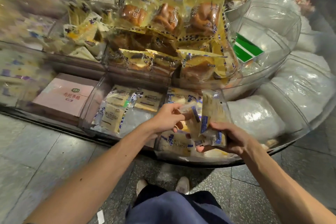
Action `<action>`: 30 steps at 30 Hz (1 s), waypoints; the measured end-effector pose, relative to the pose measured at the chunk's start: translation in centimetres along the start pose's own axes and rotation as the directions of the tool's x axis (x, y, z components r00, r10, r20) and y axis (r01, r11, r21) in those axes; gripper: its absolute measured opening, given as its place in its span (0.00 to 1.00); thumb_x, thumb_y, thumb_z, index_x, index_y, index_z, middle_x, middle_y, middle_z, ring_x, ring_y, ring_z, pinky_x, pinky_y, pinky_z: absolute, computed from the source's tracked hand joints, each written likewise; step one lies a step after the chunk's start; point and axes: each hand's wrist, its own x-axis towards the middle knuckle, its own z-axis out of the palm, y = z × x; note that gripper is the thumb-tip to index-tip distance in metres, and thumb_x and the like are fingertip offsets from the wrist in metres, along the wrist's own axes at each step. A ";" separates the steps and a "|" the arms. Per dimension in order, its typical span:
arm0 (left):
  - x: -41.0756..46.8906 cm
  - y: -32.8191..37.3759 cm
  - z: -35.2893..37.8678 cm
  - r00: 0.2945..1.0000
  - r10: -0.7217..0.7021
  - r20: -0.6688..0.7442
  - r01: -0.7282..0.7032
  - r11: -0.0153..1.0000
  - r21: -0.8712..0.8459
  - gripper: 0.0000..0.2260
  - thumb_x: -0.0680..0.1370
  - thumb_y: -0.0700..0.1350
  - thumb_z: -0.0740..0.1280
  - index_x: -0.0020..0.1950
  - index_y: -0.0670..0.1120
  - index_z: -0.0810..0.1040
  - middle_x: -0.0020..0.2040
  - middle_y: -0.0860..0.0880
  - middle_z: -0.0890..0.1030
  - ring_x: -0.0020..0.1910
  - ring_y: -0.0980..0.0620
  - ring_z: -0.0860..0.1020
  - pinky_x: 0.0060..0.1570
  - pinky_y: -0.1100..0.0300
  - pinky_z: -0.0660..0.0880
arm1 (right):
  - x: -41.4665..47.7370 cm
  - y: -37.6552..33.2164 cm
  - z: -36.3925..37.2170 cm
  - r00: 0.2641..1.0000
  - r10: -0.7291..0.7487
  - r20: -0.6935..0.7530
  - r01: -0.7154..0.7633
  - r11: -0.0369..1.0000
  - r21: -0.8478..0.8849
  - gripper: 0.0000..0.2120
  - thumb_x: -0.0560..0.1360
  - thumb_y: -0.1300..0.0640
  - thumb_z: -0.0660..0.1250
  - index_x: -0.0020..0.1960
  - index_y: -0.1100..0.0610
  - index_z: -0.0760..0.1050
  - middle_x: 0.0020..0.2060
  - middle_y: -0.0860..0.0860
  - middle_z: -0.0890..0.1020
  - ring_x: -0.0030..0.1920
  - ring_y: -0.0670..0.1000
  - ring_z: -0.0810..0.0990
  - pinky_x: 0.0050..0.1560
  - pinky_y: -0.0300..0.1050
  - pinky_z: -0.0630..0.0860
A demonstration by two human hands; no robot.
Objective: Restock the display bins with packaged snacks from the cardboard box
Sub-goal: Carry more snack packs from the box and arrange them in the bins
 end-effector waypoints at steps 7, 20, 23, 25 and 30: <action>-4.2 -1.5 -4.9 0.998 -0.003 -0.064 -0.032 0.848 -0.529 0.06 0.82 0.38 0.64 0.58 0.44 0.74 0.53 0.42 0.83 0.42 0.42 0.85 0.41 0.56 0.82 | 3.8 0.0 2.2 0.998 0.057 -0.032 -0.058 0.998 -0.034 0.29 0.54 0.55 0.86 0.53 0.62 0.85 0.53 0.63 0.85 0.50 0.60 0.86 0.51 0.64 0.82; -6.1 -5.5 -12.1 0.997 0.005 -0.076 -0.052 0.776 -0.629 0.19 0.74 0.53 0.68 0.49 0.35 0.79 0.55 0.36 0.83 0.50 0.39 0.84 0.50 0.52 0.83 | 7.5 1.6 7.8 0.977 0.036 -0.211 -0.077 0.980 -0.186 0.18 0.71 0.60 0.69 0.58 0.66 0.79 0.53 0.63 0.84 0.45 0.57 0.85 0.39 0.47 0.83; -5.6 -5.9 -12.5 0.998 0.039 -0.059 -0.061 0.892 -0.447 0.11 0.72 0.40 0.74 0.52 0.38 0.80 0.55 0.41 0.82 0.51 0.44 0.82 0.51 0.55 0.82 | 7.2 2.5 8.3 0.961 0.021 -0.275 -0.071 0.982 -0.174 0.16 0.70 0.61 0.71 0.55 0.69 0.79 0.48 0.64 0.84 0.41 0.57 0.86 0.37 0.48 0.83; -5.3 -5.7 -12.7 0.997 0.068 -0.045 -0.079 0.947 -0.311 0.17 0.71 0.33 0.75 0.57 0.44 0.79 0.58 0.44 0.79 0.54 0.47 0.80 0.49 0.57 0.80 | 6.7 3.0 8.5 0.950 -0.009 -0.312 -0.056 0.979 -0.198 0.17 0.69 0.61 0.74 0.54 0.68 0.78 0.46 0.63 0.84 0.39 0.57 0.85 0.38 0.49 0.82; -4.1 -4.7 -12.8 0.994 0.080 0.078 -0.055 0.957 -0.286 0.39 0.68 0.27 0.75 0.73 0.52 0.67 0.60 0.47 0.75 0.51 0.49 0.83 0.43 0.60 0.81 | 4.6 4.0 8.2 0.917 -0.088 -0.389 0.029 0.988 -0.154 0.19 0.65 0.59 0.74 0.53 0.65 0.74 0.39 0.60 0.80 0.35 0.54 0.80 0.37 0.50 0.80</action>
